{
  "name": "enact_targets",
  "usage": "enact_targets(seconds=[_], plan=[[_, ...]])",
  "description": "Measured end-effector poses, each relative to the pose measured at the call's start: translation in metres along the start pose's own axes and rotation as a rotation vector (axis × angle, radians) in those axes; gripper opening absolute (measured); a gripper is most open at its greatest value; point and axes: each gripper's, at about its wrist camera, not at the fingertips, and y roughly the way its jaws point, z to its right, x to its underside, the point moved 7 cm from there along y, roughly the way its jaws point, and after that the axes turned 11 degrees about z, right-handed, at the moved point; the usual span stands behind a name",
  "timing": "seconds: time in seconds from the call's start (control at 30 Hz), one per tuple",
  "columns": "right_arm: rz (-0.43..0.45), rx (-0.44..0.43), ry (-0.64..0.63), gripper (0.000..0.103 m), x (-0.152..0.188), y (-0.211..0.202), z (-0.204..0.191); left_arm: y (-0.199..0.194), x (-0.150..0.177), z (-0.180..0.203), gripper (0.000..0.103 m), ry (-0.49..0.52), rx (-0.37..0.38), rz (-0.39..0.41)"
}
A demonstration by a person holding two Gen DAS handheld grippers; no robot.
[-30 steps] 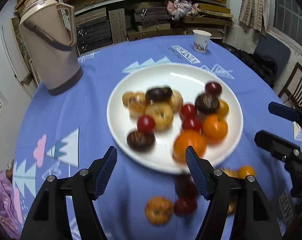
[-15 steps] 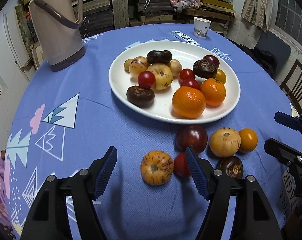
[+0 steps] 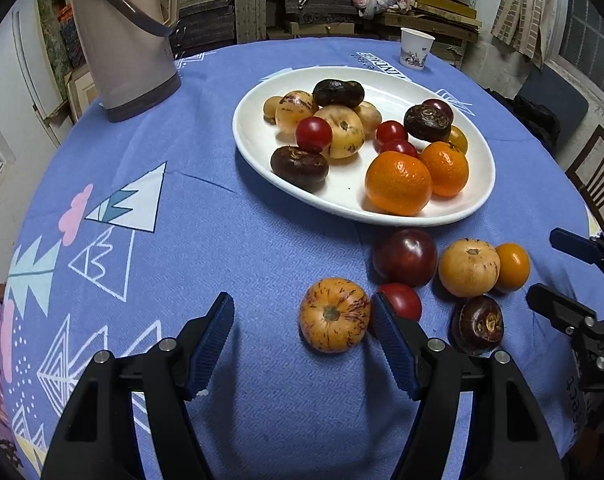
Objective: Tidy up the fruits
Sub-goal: 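Withdraw both open tools from the plate toward the fruit pile, then grasp an orange-yellow fruit with the right tool while the left tool grasps a striped pale fruit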
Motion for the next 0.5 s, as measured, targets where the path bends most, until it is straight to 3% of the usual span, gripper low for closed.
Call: enact_targets(seconds=[0.23,0.37,0.5], plan=[[-0.027,0.0,-0.029,0.084,0.002,0.016,-0.007,-0.007,0.004,-0.002,0.072,0.004,-0.003,0.008],[-0.045,-0.044,0.001,0.065,0.001,0.027,-0.011,-0.008,0.007,-0.003,0.072,0.005,0.0,0.006],[-0.074,-0.057,0.061,0.061,0.002,0.033,-0.004,-0.007,0.01,-0.002,0.072,0.007,0.006,-0.001]])
